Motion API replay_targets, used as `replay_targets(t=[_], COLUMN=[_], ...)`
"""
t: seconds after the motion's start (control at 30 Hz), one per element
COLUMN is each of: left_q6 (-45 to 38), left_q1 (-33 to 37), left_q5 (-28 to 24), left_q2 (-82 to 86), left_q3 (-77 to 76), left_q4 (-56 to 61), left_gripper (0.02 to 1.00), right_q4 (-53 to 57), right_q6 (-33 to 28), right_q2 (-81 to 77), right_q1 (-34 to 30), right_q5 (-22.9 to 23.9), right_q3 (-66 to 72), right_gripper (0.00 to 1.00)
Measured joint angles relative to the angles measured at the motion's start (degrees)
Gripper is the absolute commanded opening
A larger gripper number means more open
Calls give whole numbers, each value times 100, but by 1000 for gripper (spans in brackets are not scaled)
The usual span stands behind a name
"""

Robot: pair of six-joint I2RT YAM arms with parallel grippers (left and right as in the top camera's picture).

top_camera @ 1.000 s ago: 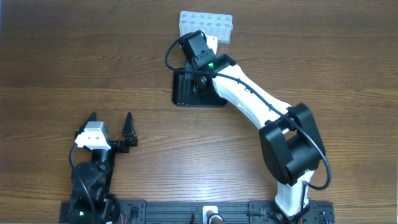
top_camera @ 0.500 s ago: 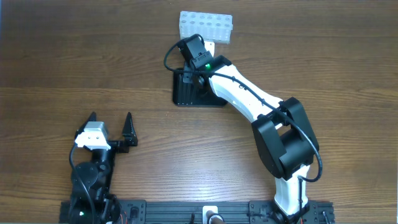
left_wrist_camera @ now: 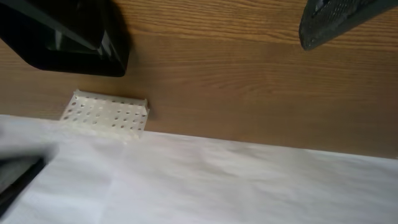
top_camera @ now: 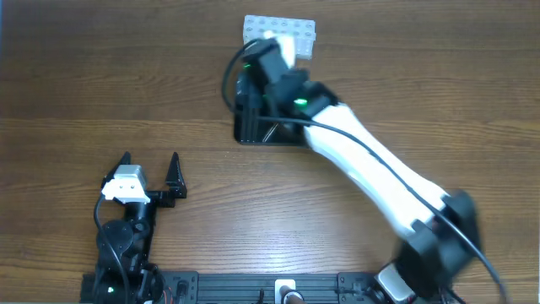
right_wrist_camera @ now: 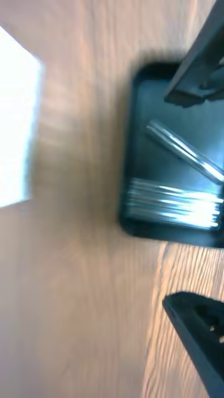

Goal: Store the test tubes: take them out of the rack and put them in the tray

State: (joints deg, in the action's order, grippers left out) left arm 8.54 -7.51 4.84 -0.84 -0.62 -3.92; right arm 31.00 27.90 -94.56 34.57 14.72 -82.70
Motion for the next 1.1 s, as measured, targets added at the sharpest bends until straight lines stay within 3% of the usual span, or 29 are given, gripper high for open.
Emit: replay_targets(t=[0.17,0.43,0.77,1.1], left_q6=[0,0,0,0], left_q1=[0,0,0,0], left_q5=[0,0,0,0], left_q2=[0,2,0,0], left_q3=[0,0,0,0], left_q4=[0,0,0,2], left_gripper=[1000,1000,1000,1000], right_q4=[-767,-1799,-1998,-2774], right_q6=[-479,-1318,-1875,-2494], right_q2=[1685,3617,6666,8321], right_q1=[-721,-1628,-2129,-2251], right_q5=[428,592,579,457], right_q3=[1198,3744,5772,7259], right_gripper=[993,993,993,991])
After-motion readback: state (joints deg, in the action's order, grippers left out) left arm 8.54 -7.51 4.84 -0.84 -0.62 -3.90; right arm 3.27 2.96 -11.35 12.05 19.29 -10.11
